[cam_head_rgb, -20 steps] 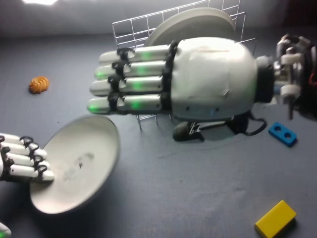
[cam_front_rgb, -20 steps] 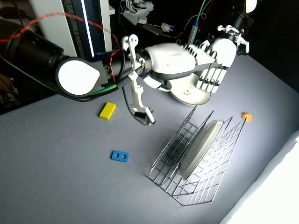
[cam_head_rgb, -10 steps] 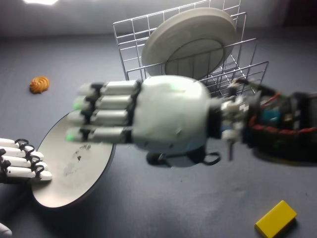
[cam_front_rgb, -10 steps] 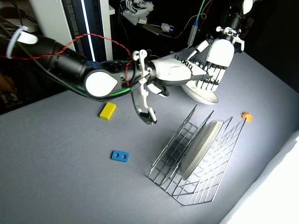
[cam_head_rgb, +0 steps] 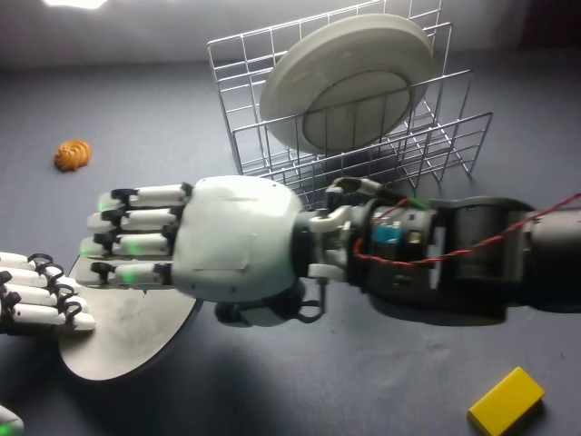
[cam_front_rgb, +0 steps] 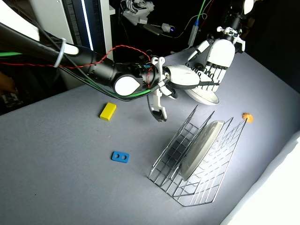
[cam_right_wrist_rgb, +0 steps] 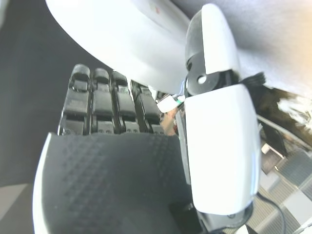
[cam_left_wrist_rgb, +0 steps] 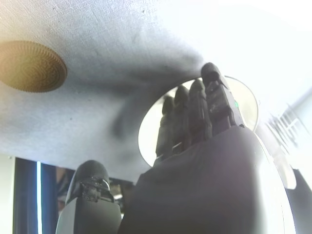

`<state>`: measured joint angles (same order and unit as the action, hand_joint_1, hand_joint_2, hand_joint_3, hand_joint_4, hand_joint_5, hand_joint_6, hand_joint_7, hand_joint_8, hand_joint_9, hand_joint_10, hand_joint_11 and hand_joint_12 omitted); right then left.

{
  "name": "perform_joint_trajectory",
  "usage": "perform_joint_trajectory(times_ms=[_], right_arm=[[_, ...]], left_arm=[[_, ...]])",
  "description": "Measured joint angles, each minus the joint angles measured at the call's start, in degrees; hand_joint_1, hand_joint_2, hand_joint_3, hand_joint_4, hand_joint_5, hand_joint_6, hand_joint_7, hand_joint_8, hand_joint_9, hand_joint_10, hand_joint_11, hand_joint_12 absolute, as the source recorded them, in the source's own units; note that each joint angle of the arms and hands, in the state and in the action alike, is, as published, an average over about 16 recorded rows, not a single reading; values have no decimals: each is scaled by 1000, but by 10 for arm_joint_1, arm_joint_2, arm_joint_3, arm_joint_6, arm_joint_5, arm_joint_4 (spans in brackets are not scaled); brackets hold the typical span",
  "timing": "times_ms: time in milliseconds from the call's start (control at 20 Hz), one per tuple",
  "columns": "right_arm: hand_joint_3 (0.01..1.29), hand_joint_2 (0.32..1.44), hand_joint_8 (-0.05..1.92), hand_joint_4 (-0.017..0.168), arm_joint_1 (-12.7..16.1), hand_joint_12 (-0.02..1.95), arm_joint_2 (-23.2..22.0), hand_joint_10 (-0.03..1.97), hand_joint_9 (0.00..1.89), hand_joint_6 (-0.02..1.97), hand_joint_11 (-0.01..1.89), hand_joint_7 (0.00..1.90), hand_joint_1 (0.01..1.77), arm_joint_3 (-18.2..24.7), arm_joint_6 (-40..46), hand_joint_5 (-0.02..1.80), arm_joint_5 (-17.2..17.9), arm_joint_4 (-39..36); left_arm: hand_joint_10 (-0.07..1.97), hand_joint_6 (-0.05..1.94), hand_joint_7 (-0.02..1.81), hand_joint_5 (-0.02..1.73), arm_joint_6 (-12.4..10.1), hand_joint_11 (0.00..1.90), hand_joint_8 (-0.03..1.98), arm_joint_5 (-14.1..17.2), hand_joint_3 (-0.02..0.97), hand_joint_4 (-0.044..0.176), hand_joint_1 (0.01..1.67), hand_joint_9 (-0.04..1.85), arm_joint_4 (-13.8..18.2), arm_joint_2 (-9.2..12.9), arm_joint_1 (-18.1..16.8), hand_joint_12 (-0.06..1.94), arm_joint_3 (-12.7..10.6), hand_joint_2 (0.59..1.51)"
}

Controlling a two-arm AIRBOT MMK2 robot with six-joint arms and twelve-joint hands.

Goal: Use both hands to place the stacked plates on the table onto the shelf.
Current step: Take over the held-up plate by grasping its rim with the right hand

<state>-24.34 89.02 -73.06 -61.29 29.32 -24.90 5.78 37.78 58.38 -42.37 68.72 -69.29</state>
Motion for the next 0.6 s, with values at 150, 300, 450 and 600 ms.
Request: perform_joint_trajectory(times_ms=[150, 300, 450, 600], right_arm=[[14, 1009, 24, 6, 1, 475, 22, 22, 103, 39, 22, 128, 1164, -20, -9, 165, -2, 11], [14, 1008, 28, 6, 2, 697, 38, 65, 158, 49, 24, 206, 1177, -35, -17, 238, -2, 19], [14, 1014, 107, 6, 3, 1003, 48, 227, 276, 141, 70, 354, 1181, -45, -23, 359, 1, 25], [13, 1019, 288, 5, 3, 1222, 51, 418, 406, 290, 144, 495, 1182, -49, -26, 471, 6, 28]], left_arm=[[-35, -14, 170, 196, 0, 122, -12, 1, 10, -6, 22, 132, -1, 0, 0, 138, -1, 1120], [-35, -14, 171, 197, 0, 119, -12, 2, 10, -6, 22, 134, -2, 0, 1, 139, -1, 1120], [-35, -14, 174, 202, 0, 122, -12, 3, 10, -6, 22, 137, -4, -1, 2, 139, -2, 1121], [-35, -14, 180, 210, 0, 125, -12, 5, 10, -5, 22, 141, -6, -1, 3, 139, -3, 1122]])
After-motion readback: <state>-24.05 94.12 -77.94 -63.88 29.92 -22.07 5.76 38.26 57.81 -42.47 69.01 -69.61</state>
